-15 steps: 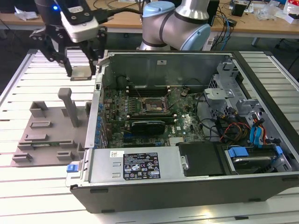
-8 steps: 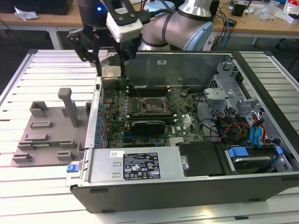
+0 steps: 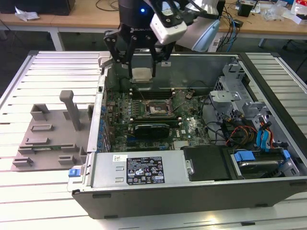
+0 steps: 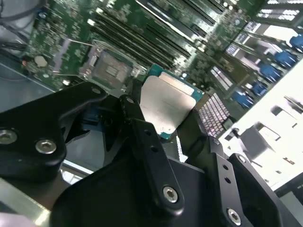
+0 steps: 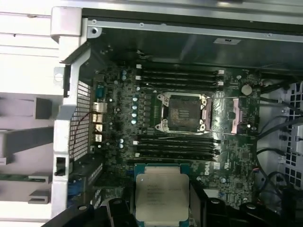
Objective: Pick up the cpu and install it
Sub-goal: 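Pick up the cpu and move it towards the insertion slot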
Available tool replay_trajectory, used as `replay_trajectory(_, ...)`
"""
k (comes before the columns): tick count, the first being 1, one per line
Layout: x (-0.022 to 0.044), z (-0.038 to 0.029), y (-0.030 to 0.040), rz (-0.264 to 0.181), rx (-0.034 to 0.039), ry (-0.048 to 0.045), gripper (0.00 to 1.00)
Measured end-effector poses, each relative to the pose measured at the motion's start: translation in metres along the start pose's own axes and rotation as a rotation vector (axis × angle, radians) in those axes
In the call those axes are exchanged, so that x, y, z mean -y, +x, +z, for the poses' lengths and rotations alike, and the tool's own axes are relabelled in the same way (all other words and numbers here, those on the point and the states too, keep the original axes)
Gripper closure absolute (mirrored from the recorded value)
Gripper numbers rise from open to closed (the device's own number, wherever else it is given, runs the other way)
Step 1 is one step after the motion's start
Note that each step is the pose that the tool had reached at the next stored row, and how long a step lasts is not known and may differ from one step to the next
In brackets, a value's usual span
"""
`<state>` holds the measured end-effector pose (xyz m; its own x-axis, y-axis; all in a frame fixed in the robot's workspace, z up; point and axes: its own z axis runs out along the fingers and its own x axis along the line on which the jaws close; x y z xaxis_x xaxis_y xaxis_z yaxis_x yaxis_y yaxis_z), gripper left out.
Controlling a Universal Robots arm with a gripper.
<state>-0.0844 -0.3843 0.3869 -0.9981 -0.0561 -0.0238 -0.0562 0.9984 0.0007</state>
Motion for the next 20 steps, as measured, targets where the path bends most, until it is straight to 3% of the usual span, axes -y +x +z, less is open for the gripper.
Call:
replay_trajectory(1,0.0004,0.0002,-0.0075,0.000,-0.0002,0.0000,0.45)
replay_trajectory(3,0.0008,0.0003,-0.0145,0.000,-0.0005,0.0000,0.45)
replay_trajectory(8,0.0023,0.0012,-0.0409,0.000,-0.0010,-0.0001,0.45)
replay_trajectory(20,0.0046,0.0041,-0.0824,0.000,-0.0034,-0.0002,0.45)
